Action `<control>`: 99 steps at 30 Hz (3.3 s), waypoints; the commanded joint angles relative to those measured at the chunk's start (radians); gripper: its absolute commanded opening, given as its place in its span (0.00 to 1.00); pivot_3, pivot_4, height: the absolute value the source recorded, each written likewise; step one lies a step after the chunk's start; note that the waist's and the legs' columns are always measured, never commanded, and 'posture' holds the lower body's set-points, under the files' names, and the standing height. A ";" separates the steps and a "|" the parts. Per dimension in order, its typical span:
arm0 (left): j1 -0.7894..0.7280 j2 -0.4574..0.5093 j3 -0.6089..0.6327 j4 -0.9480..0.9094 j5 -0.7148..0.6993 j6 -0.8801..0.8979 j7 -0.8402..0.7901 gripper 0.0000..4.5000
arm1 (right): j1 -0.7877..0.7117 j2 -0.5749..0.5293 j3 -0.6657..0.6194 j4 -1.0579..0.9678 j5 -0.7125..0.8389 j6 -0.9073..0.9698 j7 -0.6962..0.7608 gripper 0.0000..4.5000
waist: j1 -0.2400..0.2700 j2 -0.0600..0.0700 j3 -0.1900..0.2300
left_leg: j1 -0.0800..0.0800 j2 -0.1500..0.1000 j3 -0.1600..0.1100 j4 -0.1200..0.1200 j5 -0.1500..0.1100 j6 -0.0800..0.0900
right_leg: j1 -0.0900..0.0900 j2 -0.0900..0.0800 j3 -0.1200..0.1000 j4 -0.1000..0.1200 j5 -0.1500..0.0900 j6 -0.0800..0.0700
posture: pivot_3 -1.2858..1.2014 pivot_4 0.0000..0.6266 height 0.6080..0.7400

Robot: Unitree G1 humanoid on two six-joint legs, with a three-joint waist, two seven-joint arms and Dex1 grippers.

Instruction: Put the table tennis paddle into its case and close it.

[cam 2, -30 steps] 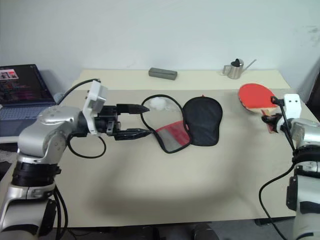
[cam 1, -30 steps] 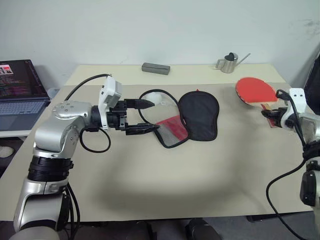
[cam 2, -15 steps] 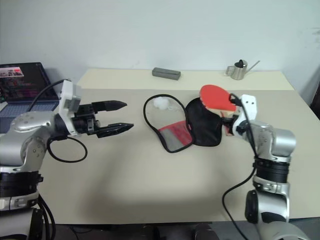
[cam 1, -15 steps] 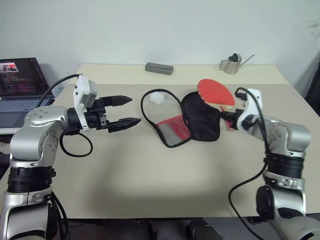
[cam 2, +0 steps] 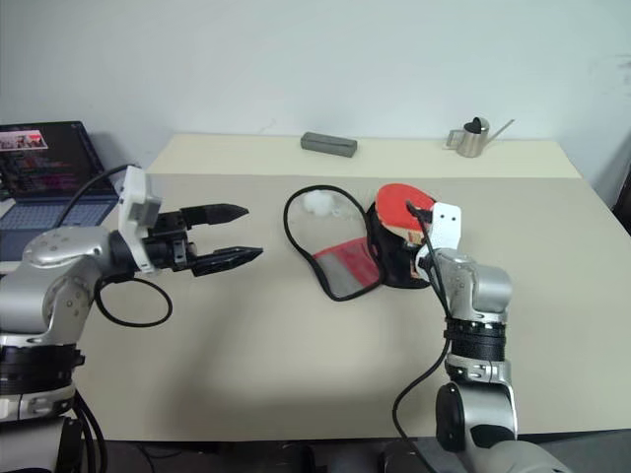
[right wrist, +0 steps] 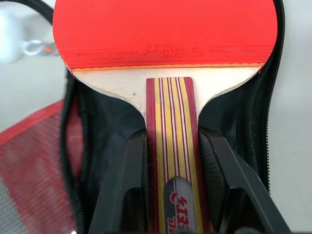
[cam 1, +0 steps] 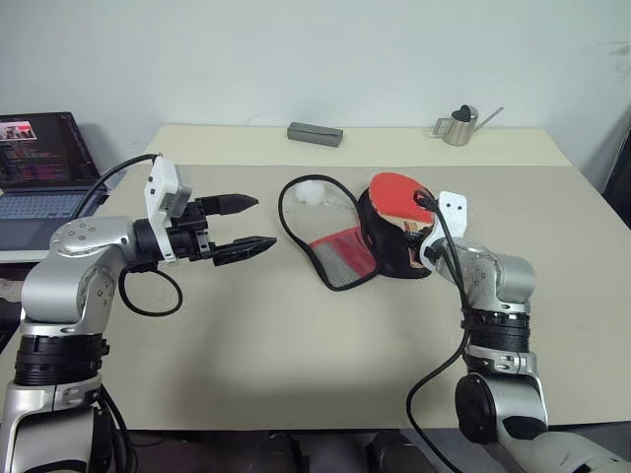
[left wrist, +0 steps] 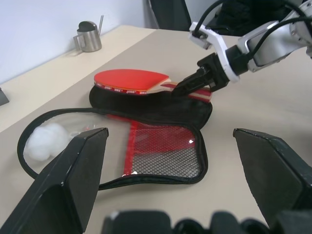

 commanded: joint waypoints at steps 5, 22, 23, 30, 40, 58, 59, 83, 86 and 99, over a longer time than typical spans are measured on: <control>0.007 0.005 0.019 -0.054 -0.014 -0.017 0.016 1.00 | -0.044 0.027 0.072 0.121 -0.061 -0.206 -0.024 0.24 | -0.008 0.000 0.000 | 0.000 0.000 0.000 0.000 0.000 0.000 | 0.000 0.000 0.000 0.000 0.000 0.000 | 0.52 0.24 1.00; 0.009 0.001 0.009 -0.068 -0.015 -0.017 0.012 1.00 | -0.040 -0.003 0.102 0.205 -0.104 -0.301 -0.024 0.24 | -0.017 -0.001 0.000 | 0.000 0.000 -0.001 0.000 0.000 0.000 | 0.000 0.000 0.000 0.000 0.000 0.000 | 0.52 0.24 1.00; 0.008 0.000 0.008 -0.068 -0.014 -0.017 0.012 1.00 | -0.036 -0.002 0.106 0.203 -0.105 -0.300 -0.022 0.24 | -0.017 -0.001 0.000 | 0.000 0.000 -0.001 0.000 0.000 0.000 | 0.000 0.000 0.000 0.000 0.000 0.000 | 0.52 0.24 1.00; 0.007 0.000 0.007 -0.065 -0.014 -0.019 0.012 1.00 | -0.027 0.006 0.119 0.182 -0.102 -0.283 -0.017 0.24 | -0.017 -0.001 0.000 | 0.000 0.000 -0.001 0.000 0.000 0.000 | 0.000 0.000 0.000 0.000 0.000 0.000 | 0.52 0.24 1.00; 0.007 -0.004 0.005 -0.065 -0.015 -0.019 0.012 1.00 | 0.002 0.017 0.153 0.143 -0.101 -0.258 -0.005 0.24 | -0.018 -0.001 0.000 | 0.000 0.000 -0.002 0.000 0.000 0.000 | 0.000 0.000 0.000 0.000 0.000 0.000 | 0.52 0.24 1.00; 0.008 -0.005 0.005 -0.064 -0.015 -0.016 0.014 1.00 | 0.031 0.010 0.166 0.130 -0.144 -0.272 -0.024 0.24 | -0.018 -0.001 -0.001 | 0.000 0.000 -0.003 0.000 0.000 0.000 | 0.000 0.000 0.000 0.000 0.000 0.000 | 0.52 0.24 1.00; 0.008 -0.005 0.006 -0.065 -0.015 -0.016 0.014 1.00 | 0.033 0.011 0.167 0.128 -0.144 -0.272 -0.026 0.24 | -0.018 -0.001 -0.001 | 0.000 0.000 -0.003 0.000 0.000 0.000 | 0.000 0.000 0.000 0.000 0.000 0.000 | 0.52 0.24 1.00; -0.002 -0.005 0.001 -0.057 -0.010 -0.016 0.018 1.00 | 0.045 0.039 0.162 0.074 -0.134 -0.258 -0.044 0.66 | -0.018 -0.001 -0.001 | 0.000 0.000 -0.003 -0.001 0.000 0.000 | 0.000 0.000 0.000 0.000 0.000 0.000 | 0.52 0.24 1.00; 0.000 -0.006 0.004 -0.058 -0.011 -0.015 0.020 1.00 | 0.061 0.048 0.172 -0.019 -0.138 -0.251 -0.057 0.66 | -0.018 -0.001 -0.001 | 0.000 0.000 -0.004 -0.001 0.000 0.000 | 0.000 0.000 0.000 0.000 0.000 0.000 | 0.52 0.24 1.00; 0.010 0.000 0.041 0.012 -0.004 -0.025 0.065 1.00 | 0.088 -0.144 0.140 -0.291 0.007 -0.100 0.225 0.66 | -0.018 -0.002 -0.001 | 0.000 0.000 -0.005 -0.001 0.000 0.000 | 0.000 0.000 0.000 -0.001 0.000 0.000 | 0.52 0.24 1.00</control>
